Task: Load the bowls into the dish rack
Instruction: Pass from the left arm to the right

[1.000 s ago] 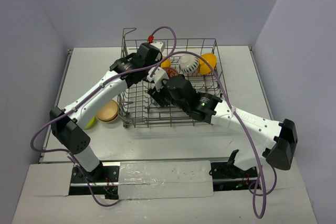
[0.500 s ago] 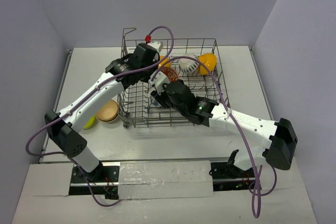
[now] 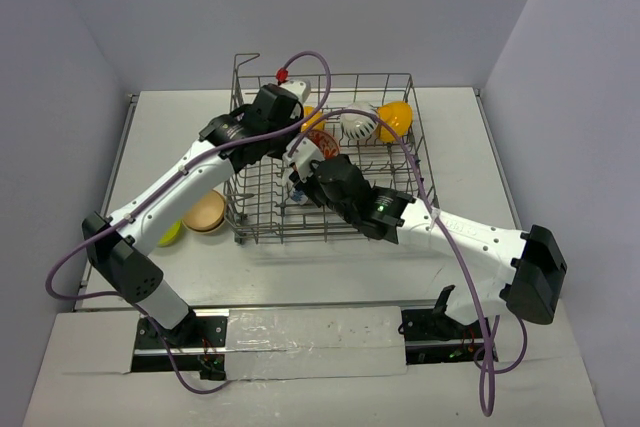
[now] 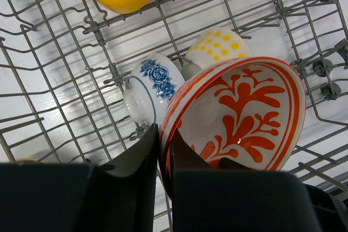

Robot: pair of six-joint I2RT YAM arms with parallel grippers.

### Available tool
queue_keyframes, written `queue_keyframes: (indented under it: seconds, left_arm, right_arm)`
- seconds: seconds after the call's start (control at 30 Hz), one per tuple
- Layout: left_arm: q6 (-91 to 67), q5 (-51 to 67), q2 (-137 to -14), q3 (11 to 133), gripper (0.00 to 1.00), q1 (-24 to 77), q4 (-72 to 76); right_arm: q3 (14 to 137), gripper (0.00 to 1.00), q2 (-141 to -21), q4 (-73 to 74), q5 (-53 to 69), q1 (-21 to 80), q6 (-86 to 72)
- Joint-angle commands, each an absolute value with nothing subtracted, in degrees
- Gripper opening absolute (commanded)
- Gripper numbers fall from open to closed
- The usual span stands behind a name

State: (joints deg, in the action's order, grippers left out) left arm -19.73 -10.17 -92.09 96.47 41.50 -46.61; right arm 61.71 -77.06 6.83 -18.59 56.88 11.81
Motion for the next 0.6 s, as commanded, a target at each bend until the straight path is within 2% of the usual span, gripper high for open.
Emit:
queue_keyframes:
  seconds: [0.0, 0.13, 0.4, 0.57]
  left_arm:
    - [-20.4, -7.5, -88.2, 96.8, 0.00, 42.5, -43.0]
    - [-20.4, -7.1, -88.3, 96.3, 0.00, 42.9, -42.9]
    - [-20.3, -6.8, -88.6, 95.6, 0.00, 43.5, -42.7]
    - [-20.1, -7.0, -88.7, 94.9, 0.00, 43.6, -42.5]
  right_arm:
    - [60.9, 0.34, -76.6, 4.6, -22.6, 56.4, 11.3]
    - [60.6, 0.27, -76.4, 4.0, -23.1, 56.3, 11.3]
    - [59.9, 0.24, -75.6, 2.7, -24.0, 56.4, 11.5]
    - [60.3, 0.18, -75.8, 3.2, -24.3, 56.3, 11.7]
